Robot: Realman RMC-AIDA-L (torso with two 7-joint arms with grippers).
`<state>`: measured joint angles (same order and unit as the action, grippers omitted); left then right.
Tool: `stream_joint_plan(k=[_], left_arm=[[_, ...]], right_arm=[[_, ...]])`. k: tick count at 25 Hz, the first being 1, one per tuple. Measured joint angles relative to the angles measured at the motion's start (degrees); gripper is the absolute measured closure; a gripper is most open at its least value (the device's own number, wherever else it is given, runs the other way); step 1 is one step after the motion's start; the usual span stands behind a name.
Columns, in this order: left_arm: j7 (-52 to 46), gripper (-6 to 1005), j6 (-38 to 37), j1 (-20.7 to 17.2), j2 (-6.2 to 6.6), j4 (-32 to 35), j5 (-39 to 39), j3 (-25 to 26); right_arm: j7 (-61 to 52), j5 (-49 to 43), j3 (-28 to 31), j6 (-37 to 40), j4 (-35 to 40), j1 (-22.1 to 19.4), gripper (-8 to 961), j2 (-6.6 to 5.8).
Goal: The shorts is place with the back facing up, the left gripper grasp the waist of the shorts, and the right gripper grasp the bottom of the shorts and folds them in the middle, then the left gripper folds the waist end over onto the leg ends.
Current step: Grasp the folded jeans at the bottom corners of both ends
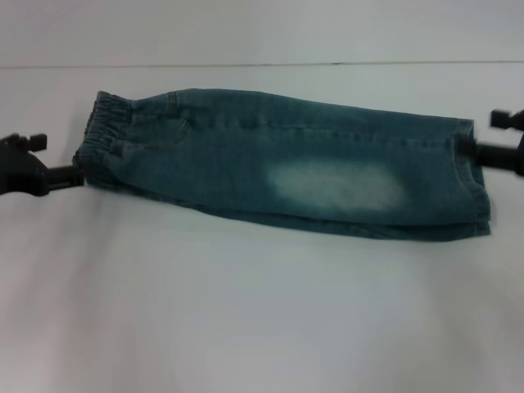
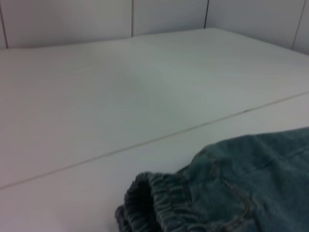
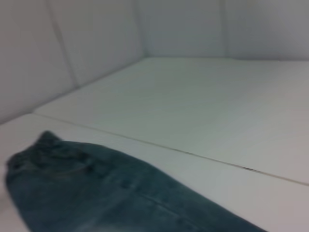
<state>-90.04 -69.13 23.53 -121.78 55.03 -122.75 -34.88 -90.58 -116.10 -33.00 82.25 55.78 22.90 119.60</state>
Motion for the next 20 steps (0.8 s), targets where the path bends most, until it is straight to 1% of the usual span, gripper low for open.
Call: stream_joint_plan(k=[2,6,9,12,16,20], left_arm=[[1.66,53,2.12,0.39,0.08,-2.5,-0.39,-0.25],[3.53,61,5.2,0.58,0.09,-4.87,-0.47,-0.82],[4.97,62,7.2,0.73,0.08,-6.03,-0.5,-0.99],[6.42,62,9.43,0.91,-0.01,-6.84,-0.55,-1.16],[9.62,62,13.42,1.73,-0.67,-8.74,-0.48,-1.16],[12.79,63,16.65,3.1,-1.17,-11.11,-0.49,-1.16]], right_arm=[[2.32,0.21,-0.19,3.2,-0.73,-0.14,68,0.03],[9.5,0.15,-0.47,13.33,-2.4,-0.41,68,0.13],[13.04,0.15,-0.58,17.76,-4.4,-0.48,69,0.19],[13.21,0.07,-1.53,18.34,-5.92,-0.3,69,0.19],[13.27,0.14,-3.28,18.37,-7.49,-0.37,76,0.4],[13.33,0.23,-3.51,18.36,-9.25,-0.14,79,0.35]])
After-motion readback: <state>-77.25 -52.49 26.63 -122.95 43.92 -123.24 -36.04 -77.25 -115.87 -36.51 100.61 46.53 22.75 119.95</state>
